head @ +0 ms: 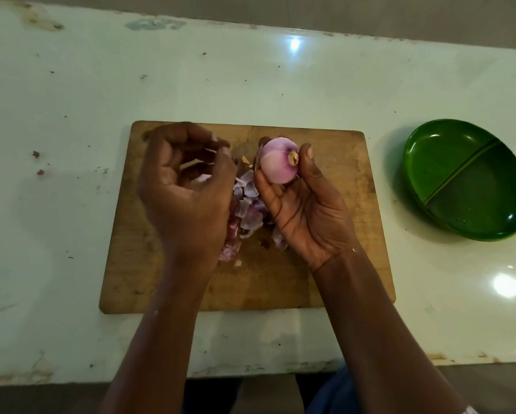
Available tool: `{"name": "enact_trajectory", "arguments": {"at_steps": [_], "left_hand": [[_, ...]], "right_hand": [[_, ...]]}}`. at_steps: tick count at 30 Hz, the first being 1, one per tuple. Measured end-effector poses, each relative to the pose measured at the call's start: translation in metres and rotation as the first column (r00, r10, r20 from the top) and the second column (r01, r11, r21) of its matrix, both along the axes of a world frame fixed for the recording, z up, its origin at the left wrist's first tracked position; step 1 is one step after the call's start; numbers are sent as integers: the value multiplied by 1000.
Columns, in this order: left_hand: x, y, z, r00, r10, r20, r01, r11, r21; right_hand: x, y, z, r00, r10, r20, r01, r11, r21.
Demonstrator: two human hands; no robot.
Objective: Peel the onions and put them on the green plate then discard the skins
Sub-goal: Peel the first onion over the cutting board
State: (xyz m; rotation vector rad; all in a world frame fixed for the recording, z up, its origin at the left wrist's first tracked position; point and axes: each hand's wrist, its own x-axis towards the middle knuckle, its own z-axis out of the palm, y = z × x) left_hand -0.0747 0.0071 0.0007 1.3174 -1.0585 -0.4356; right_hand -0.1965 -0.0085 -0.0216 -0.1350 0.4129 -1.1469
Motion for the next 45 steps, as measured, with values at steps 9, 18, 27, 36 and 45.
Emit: {"name": "enact_trajectory", "arguments": {"at_steps": [9,18,27,36,45], "left_hand": [[-5,4,-1,994,-97,59,98,995,-20],[-7,4,-2,992,18,121,-15,1000,-27],[6,4,-8,969,150,194,-159,987,29],[5,2,-13,937,81,340,-107,993,59],[1,4,-11,904,-49,425,68,997,-27]], "right_hand": [[0,-1,-5,1000,-2,3,2,1000,17],[1,0,-5,1000,3,-13,-3,1000,-1],[3,1,-1,998,-13,-58,13,1000,8],[1,1,6,978,-35,-207,43,999,31],[0,1,6,979,-4,-204,4,1000,-4]]}}
